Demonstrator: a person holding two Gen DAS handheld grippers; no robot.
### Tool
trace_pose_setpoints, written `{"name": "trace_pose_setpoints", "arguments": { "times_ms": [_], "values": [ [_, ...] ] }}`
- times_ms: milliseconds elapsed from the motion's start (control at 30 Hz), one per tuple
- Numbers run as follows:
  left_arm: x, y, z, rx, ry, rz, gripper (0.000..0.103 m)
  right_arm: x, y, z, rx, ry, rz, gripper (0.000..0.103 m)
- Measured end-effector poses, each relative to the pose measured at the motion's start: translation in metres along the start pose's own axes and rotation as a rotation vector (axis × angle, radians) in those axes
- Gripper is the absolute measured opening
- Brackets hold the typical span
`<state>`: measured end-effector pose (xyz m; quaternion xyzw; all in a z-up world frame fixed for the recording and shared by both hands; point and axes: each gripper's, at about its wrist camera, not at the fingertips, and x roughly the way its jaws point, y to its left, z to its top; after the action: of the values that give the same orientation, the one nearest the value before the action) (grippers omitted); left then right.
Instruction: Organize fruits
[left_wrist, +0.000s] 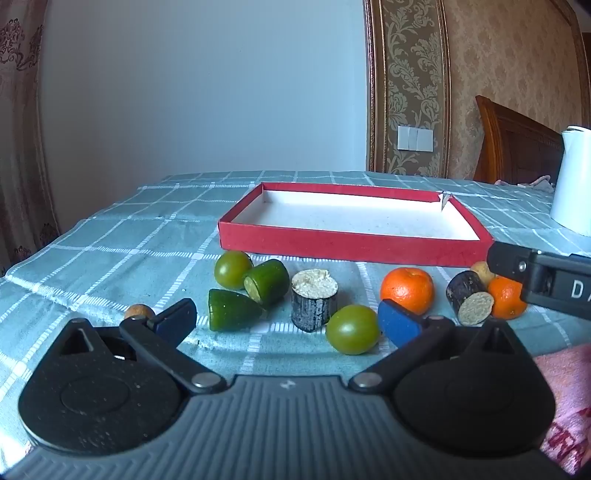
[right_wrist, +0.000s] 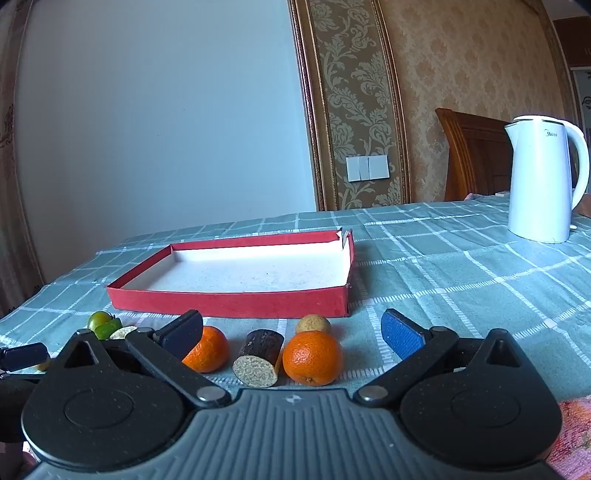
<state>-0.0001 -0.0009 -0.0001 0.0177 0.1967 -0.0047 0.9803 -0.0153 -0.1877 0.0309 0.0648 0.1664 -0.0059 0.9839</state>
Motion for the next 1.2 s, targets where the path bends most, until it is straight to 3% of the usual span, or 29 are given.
{"name": "trace_pose_setpoints", "arguments": {
  "times_ms": [1200],
  "values": [
    [-0.0075, 0.0057, -0.0020, -0.036, -0.038, -0.021, 0.103, 0.0032, 0.0012, -0.0011, -0.019, 0.009, 0.000, 0.103]
  ]
}}
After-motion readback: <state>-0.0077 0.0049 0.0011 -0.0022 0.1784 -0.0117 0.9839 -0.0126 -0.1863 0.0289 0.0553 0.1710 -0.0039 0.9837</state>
